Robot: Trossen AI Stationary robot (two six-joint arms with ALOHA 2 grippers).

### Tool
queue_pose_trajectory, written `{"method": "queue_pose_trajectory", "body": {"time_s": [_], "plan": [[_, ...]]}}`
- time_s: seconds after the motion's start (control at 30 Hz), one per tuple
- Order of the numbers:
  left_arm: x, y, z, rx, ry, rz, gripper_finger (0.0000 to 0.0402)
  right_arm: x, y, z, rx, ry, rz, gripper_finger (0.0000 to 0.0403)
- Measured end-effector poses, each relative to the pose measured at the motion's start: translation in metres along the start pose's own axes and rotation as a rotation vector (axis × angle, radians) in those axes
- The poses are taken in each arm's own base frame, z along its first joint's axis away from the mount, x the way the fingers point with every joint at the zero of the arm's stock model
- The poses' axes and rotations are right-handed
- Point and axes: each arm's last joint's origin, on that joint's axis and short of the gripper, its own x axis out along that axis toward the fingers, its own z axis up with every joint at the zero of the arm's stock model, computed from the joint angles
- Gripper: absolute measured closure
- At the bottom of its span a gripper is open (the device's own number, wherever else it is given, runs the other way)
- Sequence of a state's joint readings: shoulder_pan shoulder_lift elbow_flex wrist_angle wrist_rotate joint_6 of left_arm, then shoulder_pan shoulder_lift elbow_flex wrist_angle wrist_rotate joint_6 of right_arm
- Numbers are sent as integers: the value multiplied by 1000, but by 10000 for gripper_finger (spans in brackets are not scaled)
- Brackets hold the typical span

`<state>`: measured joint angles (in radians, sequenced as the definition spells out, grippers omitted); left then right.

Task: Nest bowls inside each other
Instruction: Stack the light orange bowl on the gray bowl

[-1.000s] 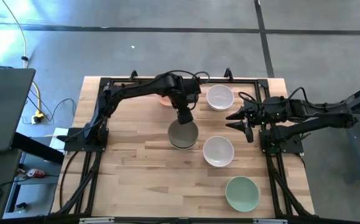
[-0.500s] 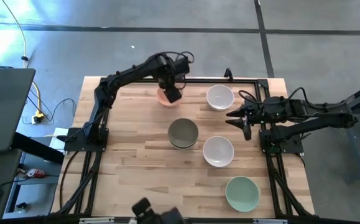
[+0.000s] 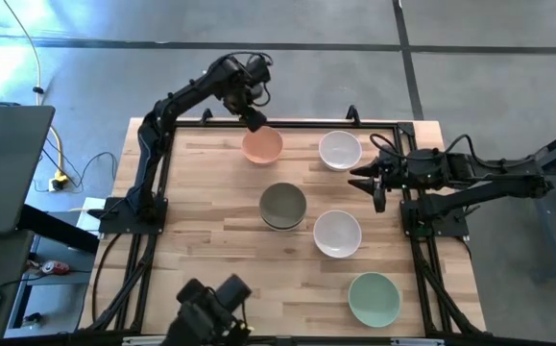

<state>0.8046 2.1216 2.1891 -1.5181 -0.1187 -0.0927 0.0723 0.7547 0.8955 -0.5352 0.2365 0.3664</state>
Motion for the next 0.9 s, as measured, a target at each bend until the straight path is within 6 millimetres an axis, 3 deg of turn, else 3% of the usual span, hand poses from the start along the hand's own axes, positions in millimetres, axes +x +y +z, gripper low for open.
{"method": "queue_pose_trajectory", "body": {"time_s": [0.23,0.67,0.9], "plan": [[18,15,6,-20,55,-81,250,0,0,3,-3,-38,-35,261],[84,1,22,27,215,-107,250,0,0,3,-18,-45,-38,261],[100,-1,28,49,204,-120,250,0,0,3,-19,-45,-37,261]]}}
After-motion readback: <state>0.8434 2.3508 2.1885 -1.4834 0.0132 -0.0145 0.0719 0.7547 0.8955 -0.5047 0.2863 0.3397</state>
